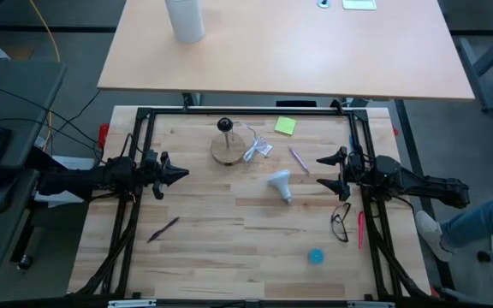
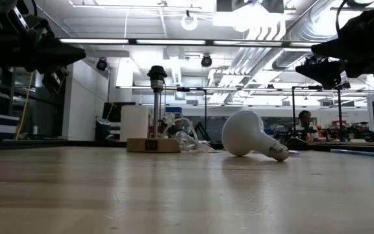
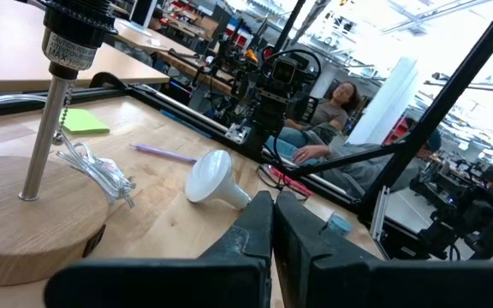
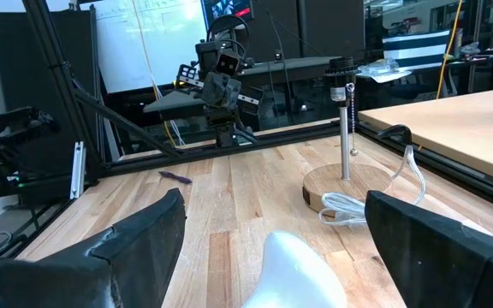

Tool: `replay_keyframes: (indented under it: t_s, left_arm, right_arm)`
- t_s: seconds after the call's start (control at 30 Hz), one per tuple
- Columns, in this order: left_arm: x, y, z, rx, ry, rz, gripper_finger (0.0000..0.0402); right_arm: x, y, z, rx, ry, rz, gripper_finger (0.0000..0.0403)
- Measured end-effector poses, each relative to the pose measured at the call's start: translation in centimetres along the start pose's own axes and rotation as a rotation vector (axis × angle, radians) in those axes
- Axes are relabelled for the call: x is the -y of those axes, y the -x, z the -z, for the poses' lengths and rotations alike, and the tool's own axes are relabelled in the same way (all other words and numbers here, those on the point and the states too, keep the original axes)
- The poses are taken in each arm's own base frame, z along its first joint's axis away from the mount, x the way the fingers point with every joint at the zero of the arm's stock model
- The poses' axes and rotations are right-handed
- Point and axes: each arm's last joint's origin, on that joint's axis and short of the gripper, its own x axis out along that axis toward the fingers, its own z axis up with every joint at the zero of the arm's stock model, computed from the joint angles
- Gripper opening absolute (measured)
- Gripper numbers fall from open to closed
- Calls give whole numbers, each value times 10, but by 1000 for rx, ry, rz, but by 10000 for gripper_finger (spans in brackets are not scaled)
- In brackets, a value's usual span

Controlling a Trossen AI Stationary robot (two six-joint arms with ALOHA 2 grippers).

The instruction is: Screw lightbulb

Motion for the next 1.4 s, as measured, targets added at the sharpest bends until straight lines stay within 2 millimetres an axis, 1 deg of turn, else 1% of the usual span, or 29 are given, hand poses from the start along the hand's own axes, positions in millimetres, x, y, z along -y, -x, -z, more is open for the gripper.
replay_keyframes:
  t_s: [0.5,0.67,0.73,0.87,1.0,1.1,1.23,1.3,1.4]
  left_arm:
    - [0,0,-1,13,0,-2,0]
    - [6,0,-16,170,48,29,3]
    - [10,0,-24,175,44,32,12]
    - [20,-7,-39,102,12,21,43]
    - [34,-22,-61,-8,-9,39,89]
    - [46,-38,-78,-100,-53,39,129]
    - [59,-60,-99,-226,-144,-9,181]
    - [63,-72,-105,-284,-180,-56,203]
    - [64,-90,-107,-342,-181,-163,227]
  right_arm:
    - [0,0,0,0,0,0,350]
    - [0,0,0,0,0,0,350]
    - [0,0,0,0,0,0,350]
    - [0,0,0,0,0,0,350]
    - [0,0,0,0,0,0,350]
    - [0,0,0,0,0,-1,350]
    - [0,0,0,0,0,0,350]
    - [0,0,0,0,0,0,350]
    - [0,0,0,-1,0,0,350]
